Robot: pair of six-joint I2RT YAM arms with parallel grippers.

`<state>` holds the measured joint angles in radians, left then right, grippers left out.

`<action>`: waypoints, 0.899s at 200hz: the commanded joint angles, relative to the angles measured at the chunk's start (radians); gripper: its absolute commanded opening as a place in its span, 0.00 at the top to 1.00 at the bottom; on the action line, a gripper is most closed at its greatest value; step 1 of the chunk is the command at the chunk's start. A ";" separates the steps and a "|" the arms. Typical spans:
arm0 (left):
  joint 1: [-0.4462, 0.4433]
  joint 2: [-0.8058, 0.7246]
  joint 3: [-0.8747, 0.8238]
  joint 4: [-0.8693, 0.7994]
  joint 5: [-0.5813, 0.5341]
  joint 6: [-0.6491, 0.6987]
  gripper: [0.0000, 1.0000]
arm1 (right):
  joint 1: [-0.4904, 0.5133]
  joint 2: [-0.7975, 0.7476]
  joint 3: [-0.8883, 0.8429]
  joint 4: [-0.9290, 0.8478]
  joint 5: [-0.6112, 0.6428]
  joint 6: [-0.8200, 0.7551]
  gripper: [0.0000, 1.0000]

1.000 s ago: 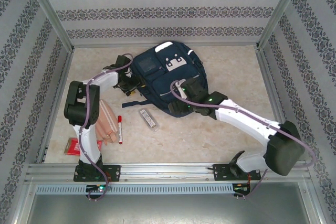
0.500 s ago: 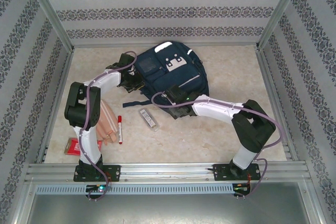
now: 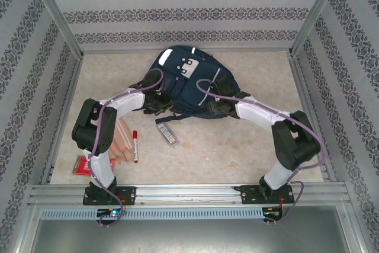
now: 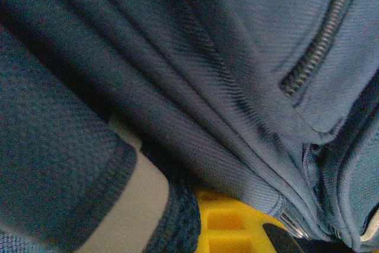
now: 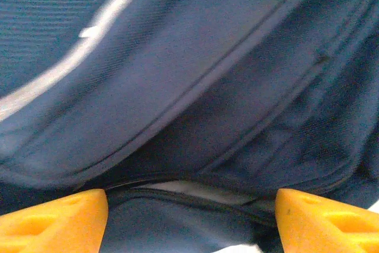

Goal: Pack books, pencil case, and school supplies into a backpack

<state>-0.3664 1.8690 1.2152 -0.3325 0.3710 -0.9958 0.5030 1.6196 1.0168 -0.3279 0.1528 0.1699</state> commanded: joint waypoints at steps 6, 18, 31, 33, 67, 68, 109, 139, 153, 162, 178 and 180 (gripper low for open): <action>-0.049 -0.008 -0.020 0.088 0.129 -0.161 1.00 | 0.050 -0.189 -0.181 0.193 -0.212 0.038 0.29; -0.060 -0.011 -0.008 0.088 0.143 -0.173 1.00 | 0.086 -0.260 -0.239 0.242 -0.245 0.004 0.30; -0.067 -0.011 0.014 0.072 0.170 -0.188 1.00 | 0.139 -0.316 -0.286 0.298 -0.271 -0.073 0.31; -0.067 -0.010 0.018 0.068 0.175 -0.190 1.00 | 0.149 -0.323 -0.292 0.311 -0.275 -0.089 0.31; -0.089 -0.022 0.036 0.037 0.232 -0.259 1.00 | 0.292 -0.300 -0.416 0.634 -0.275 -0.287 0.37; -0.089 -0.023 0.038 0.036 0.234 -0.261 1.00 | 0.295 -0.298 -0.419 0.643 -0.274 -0.289 0.37; -0.117 -0.043 0.065 0.011 0.244 -0.313 1.00 | 0.328 -0.119 -0.518 1.080 -0.117 -0.306 0.56; -0.130 -0.063 0.052 0.030 0.241 -0.368 1.00 | 0.341 0.022 -0.516 1.255 -0.019 -0.304 0.56; -0.133 -0.067 0.052 0.035 0.232 -0.375 1.00 | 0.349 0.072 -0.509 1.315 0.040 -0.303 0.55; -0.134 -0.070 0.051 0.041 0.228 -0.381 1.00 | 0.353 0.100 -0.508 1.358 0.076 -0.303 0.55; -0.138 -0.073 0.043 0.056 0.222 -0.392 1.00 | 0.354 0.144 -0.501 1.425 0.123 -0.292 0.55; -0.138 -0.073 0.042 0.058 0.221 -0.393 1.00 | 0.354 0.148 -0.499 1.430 0.128 -0.291 0.56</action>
<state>-0.4778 1.8595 1.2385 -0.2993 0.5224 -1.3056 0.8490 1.7187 0.5041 0.8906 0.1570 -0.1165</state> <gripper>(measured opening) 0.057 0.454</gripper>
